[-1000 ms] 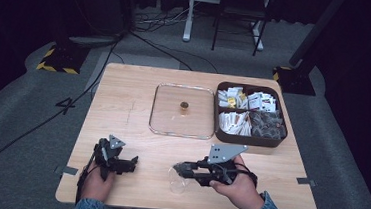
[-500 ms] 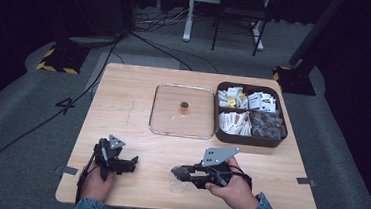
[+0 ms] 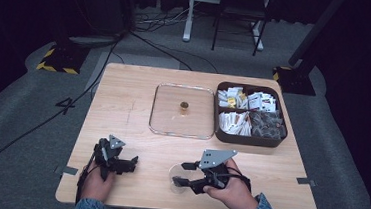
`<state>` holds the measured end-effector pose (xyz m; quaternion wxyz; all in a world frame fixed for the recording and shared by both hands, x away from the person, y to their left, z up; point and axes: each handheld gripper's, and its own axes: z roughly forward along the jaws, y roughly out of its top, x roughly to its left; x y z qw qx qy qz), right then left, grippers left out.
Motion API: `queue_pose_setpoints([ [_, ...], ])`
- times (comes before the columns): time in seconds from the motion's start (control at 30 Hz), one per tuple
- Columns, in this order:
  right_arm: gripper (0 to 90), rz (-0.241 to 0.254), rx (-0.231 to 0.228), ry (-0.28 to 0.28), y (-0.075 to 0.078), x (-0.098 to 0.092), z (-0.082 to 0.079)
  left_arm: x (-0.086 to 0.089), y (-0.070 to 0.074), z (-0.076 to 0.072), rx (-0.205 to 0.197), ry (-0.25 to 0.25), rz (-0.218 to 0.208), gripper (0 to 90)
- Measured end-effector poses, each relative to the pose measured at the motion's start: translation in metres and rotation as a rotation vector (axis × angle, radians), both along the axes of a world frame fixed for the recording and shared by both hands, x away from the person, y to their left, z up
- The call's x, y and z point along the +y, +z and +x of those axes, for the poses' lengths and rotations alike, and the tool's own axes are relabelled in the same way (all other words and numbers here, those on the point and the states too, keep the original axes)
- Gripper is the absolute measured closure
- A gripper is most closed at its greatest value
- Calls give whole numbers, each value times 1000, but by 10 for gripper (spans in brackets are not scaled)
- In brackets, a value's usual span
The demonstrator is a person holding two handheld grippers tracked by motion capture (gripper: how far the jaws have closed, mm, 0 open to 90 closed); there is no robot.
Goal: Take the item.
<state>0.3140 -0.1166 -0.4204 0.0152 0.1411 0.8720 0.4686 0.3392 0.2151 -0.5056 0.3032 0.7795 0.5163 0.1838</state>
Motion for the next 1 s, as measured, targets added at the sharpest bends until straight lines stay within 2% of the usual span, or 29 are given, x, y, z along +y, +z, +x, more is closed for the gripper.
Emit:
queue_pose_setpoints([
  [0.27,398,15,4,-11,0,-1,2,0,0,0,0,0,0,0],
  [0.5,345,51,-14,-27,11,-7,2,0,0,0,0,0,0,0],
  [0.83,314,68,-51,-91,30,-37,5,0,0,0,0,1,-1,0],
  [1.0,309,61,-59,-131,35,-55,9,0,0,0,0,0,0,0],
])
